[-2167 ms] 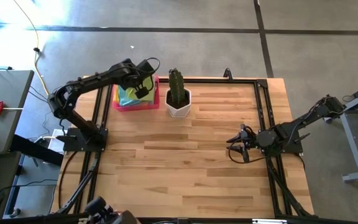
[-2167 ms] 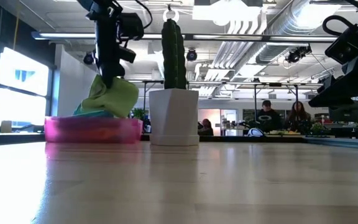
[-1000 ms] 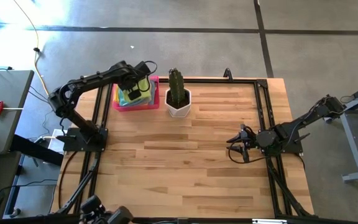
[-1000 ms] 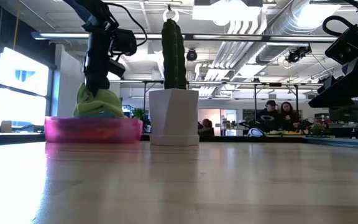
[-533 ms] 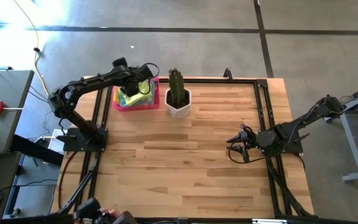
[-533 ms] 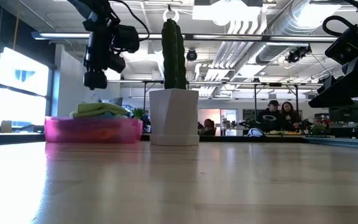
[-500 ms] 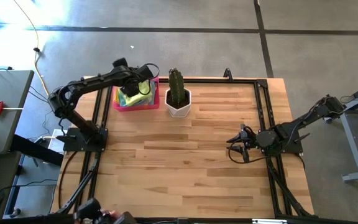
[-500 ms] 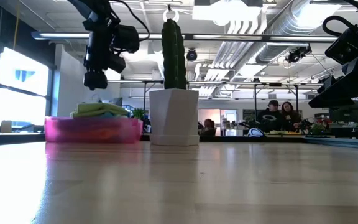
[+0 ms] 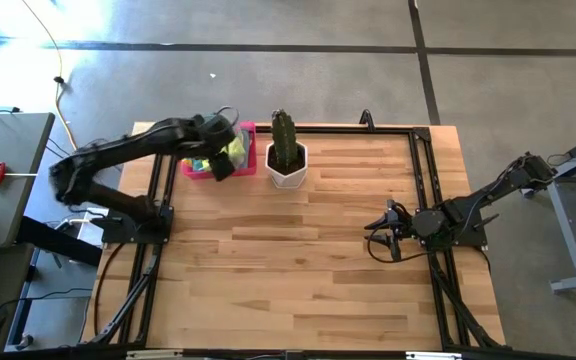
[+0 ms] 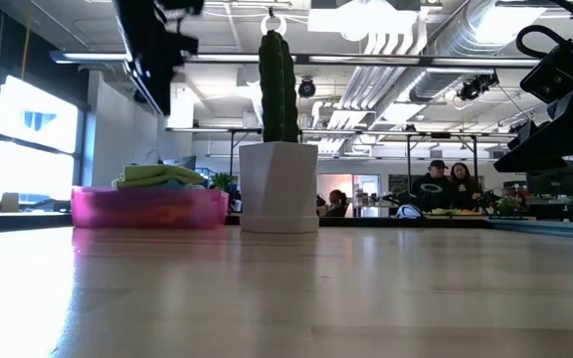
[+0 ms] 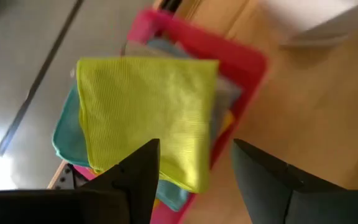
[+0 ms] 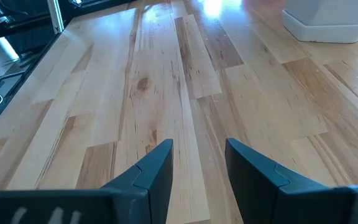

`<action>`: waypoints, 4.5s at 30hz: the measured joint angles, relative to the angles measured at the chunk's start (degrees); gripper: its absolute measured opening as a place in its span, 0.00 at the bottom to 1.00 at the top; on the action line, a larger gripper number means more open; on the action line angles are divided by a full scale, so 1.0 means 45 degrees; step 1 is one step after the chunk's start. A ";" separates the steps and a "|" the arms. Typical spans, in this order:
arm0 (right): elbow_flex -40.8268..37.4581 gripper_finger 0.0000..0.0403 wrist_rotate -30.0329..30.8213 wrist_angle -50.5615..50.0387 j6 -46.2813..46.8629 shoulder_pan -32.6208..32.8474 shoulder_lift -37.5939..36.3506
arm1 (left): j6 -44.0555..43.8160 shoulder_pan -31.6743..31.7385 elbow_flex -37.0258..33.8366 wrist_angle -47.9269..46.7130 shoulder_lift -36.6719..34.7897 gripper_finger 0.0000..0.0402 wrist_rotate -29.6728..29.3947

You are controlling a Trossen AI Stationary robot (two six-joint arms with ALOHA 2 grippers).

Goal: Fold microfiber towels
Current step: Return to Home Position

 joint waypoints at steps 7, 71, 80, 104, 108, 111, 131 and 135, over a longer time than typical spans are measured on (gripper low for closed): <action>0.0000 0.34 -0.0005 0.0000 0.0000 -0.0001 0.0005 | -0.1938 -0.2788 -0.1648 0.0065 -0.3160 0.47 -0.1240; 0.0000 0.34 -0.0049 -0.0078 0.0000 0.0000 -0.0010 | -0.0674 -1.4665 -1.5164 1.5659 -1.5736 0.47 -0.3541; 0.0000 0.34 -0.0049 -0.0078 0.0000 0.0000 -0.0010 | 0.1656 -1.4621 -1.5164 1.5426 -1.5731 0.47 -0.4246; 0.0000 0.34 -0.0049 -0.0077 0.0000 0.0000 -0.0014 | 0.2310 -0.8892 -1.5159 1.4687 -1.6423 0.47 -0.4830; 0.0000 0.34 -0.0049 -0.0075 0.0000 0.0000 -0.0015 | 0.2310 -0.7627 -1.5159 1.4698 -1.6435 0.47 -0.4833; 0.0000 0.34 -0.0049 -0.0073 0.0000 0.0000 -0.0015 | 0.2310 -0.6688 -1.5159 1.4698 -1.6435 0.47 -0.4838; 0.0000 0.34 -0.0049 -0.0075 0.0000 0.0000 -0.0015 | 0.2308 -0.1834 -1.5159 1.4698 -1.6430 0.47 -0.4872; 0.0000 0.34 -0.0049 -0.0078 0.0000 0.0000 -0.0015 | 0.2307 -0.1634 -1.5159 1.4698 -1.6430 0.47 -0.4872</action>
